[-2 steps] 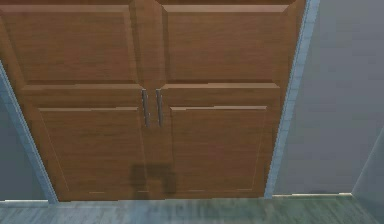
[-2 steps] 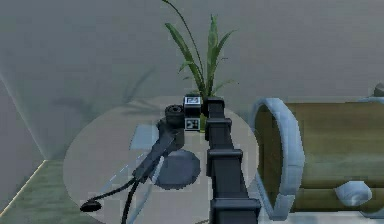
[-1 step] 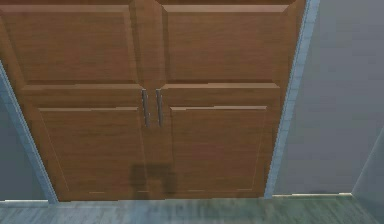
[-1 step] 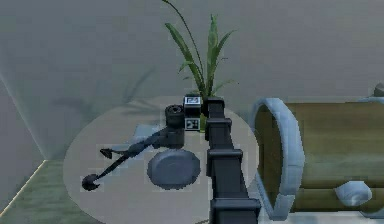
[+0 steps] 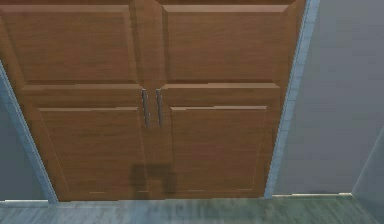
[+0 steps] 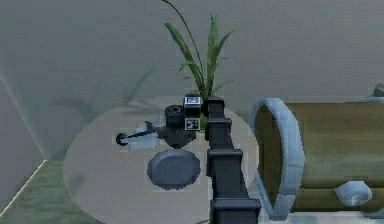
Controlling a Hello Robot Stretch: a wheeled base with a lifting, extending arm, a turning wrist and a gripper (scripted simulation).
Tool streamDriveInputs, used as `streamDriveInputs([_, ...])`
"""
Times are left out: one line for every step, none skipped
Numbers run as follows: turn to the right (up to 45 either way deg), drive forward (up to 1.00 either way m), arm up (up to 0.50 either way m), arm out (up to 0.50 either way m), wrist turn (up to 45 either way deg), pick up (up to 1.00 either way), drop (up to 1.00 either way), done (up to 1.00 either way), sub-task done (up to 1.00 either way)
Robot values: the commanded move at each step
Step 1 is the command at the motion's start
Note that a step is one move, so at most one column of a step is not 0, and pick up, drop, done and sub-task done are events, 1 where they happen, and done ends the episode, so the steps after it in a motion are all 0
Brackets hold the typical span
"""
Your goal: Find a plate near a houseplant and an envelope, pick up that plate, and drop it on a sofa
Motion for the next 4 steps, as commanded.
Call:
streamDriveInputs([0.0,0.00,0.00,0.00,33.0,0.00,0.00,0.00,0.00])
streamDriveInputs([0.0,0.00,-0.30,0.00,0.0,0.00,0.00,0.00,0.00])
streamDriveInputs([0.0,0.00,0.00,0.00,0.0,1.00,0.00,0.00,0.00])
streamDriveInputs([0.0,0.00,0.10,0.00,0.0,0.00,0.00,0.00,0.00])
